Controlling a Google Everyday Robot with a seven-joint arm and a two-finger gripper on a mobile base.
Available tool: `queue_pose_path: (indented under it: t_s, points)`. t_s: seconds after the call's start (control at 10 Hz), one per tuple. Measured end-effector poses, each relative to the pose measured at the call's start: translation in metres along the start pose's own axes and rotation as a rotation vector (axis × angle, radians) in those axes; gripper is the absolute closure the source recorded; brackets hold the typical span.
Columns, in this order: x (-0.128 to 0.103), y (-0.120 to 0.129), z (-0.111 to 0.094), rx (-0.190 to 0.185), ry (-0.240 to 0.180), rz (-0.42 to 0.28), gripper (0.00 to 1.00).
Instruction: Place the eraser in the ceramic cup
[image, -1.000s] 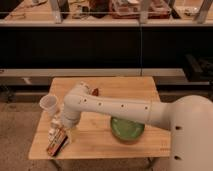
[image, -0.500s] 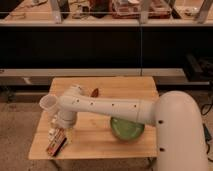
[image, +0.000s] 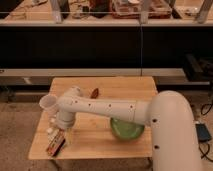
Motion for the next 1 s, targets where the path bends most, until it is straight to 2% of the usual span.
queue_pose_path:
  t_s: [0.2, 0.5, 0.7, 0.8, 0.9, 1.0]
  points:
    - [0.001, 0.001, 0.002, 0.0, 0.001, -0.009, 0.4]
    - [-0.005, -0.003, 0.008, 0.027, -0.027, -0.021, 0.72]
    - [-0.006, -0.004, 0.01, 0.03, -0.04, -0.031, 0.94]
    - [-0.004, -0.002, 0.009, 0.019, -0.04, -0.035, 0.97]
    - [0.0, 0.002, 0.001, -0.016, -0.03, -0.04, 0.98]
    - [0.006, 0.008, -0.016, -0.075, -0.012, -0.043, 0.98]
